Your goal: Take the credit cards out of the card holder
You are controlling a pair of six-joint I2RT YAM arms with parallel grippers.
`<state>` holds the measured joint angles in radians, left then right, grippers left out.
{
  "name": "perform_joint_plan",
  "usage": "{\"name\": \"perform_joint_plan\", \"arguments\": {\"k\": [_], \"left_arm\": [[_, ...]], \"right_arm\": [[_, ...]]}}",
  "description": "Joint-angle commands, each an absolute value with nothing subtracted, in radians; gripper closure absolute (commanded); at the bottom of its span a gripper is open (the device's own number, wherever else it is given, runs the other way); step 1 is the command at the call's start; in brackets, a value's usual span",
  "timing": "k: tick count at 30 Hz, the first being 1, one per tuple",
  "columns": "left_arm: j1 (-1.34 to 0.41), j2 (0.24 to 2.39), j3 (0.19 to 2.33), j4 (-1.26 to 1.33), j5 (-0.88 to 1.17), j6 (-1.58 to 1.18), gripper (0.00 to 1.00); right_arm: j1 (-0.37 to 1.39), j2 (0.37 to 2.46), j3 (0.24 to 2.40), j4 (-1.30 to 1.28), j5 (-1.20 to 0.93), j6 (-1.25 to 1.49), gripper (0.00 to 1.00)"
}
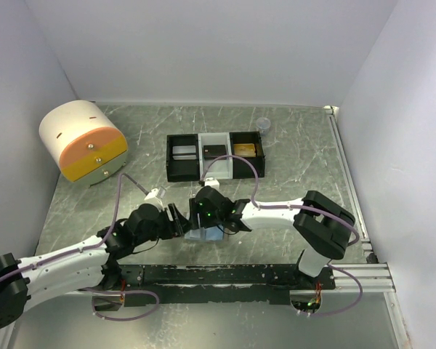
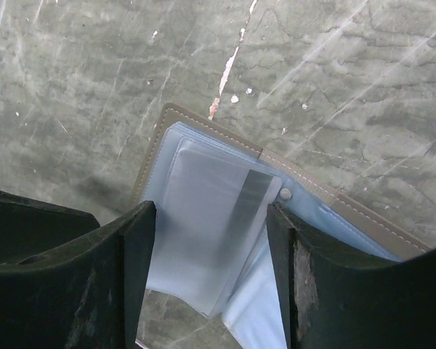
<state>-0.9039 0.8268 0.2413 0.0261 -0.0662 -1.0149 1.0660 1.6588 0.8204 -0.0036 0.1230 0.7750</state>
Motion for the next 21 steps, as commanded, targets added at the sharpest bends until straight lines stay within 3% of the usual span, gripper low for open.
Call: {"name": "perform_joint_plan", "arguments": {"k": [1,21], "left_arm": [[-0.914,0.863,0.213,0.213,0.041,-1.006,0.29],[-0.915,0.974,0.208,0.331,0.135,-0.974,0.32]], "right_arm": [[1.069,1.68,0.77,0.016,0.029,0.827,0.38],[1.022,1.634,0.693,0.13,-0.056,0.853,0.38]]}}
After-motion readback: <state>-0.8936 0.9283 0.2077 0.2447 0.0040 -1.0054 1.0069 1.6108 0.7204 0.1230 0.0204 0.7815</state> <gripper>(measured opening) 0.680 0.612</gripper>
